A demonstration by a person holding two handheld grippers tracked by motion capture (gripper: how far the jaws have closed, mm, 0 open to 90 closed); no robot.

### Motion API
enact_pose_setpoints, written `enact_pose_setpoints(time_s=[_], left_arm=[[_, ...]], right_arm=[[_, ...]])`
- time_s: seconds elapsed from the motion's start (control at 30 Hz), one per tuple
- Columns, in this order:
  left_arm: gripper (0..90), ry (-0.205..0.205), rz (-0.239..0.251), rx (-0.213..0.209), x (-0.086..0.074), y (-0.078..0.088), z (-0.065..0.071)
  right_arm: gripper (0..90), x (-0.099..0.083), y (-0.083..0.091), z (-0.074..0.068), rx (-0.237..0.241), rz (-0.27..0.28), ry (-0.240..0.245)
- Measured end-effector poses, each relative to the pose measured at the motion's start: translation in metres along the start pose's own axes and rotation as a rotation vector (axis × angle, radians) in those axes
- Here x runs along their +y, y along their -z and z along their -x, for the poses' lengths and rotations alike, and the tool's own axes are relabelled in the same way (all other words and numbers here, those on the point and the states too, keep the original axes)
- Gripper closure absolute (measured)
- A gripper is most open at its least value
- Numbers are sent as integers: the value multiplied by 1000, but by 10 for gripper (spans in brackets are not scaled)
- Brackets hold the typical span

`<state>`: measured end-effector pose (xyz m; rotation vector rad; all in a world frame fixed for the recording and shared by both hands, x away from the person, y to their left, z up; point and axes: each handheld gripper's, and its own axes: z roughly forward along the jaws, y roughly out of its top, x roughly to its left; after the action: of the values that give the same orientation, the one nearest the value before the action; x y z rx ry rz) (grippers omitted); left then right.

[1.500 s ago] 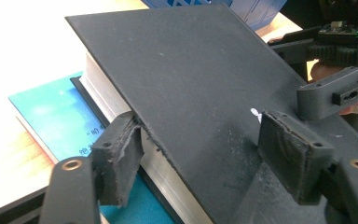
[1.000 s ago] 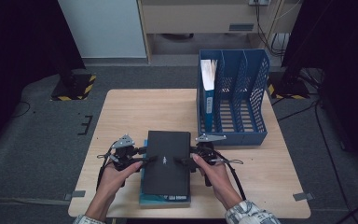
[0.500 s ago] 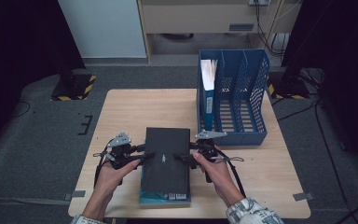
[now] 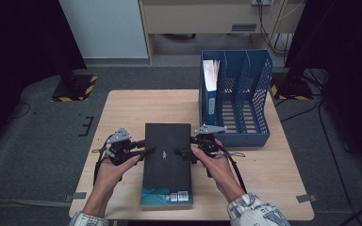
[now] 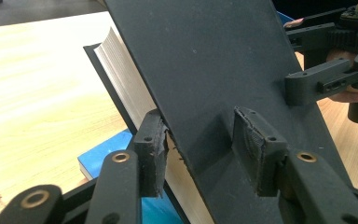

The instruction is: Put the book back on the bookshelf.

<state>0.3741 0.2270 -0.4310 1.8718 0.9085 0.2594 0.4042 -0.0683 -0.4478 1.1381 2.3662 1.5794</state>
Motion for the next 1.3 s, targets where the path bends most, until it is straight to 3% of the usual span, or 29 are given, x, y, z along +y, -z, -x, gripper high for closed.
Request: enact_pose_setpoints(time_s=[0.2,0.6,1.3], left_arm=[[561,-10,-1,13,3,1,1],[563,-12,-2,22,5,-1,1],[641,-54,22,95,42,-6,-14]], right_arm=[[187,6,0,-3,-20,-13,20],[200,7,0,-1,-20,-11,6],[284,42,-3,8,-89,62,81]])
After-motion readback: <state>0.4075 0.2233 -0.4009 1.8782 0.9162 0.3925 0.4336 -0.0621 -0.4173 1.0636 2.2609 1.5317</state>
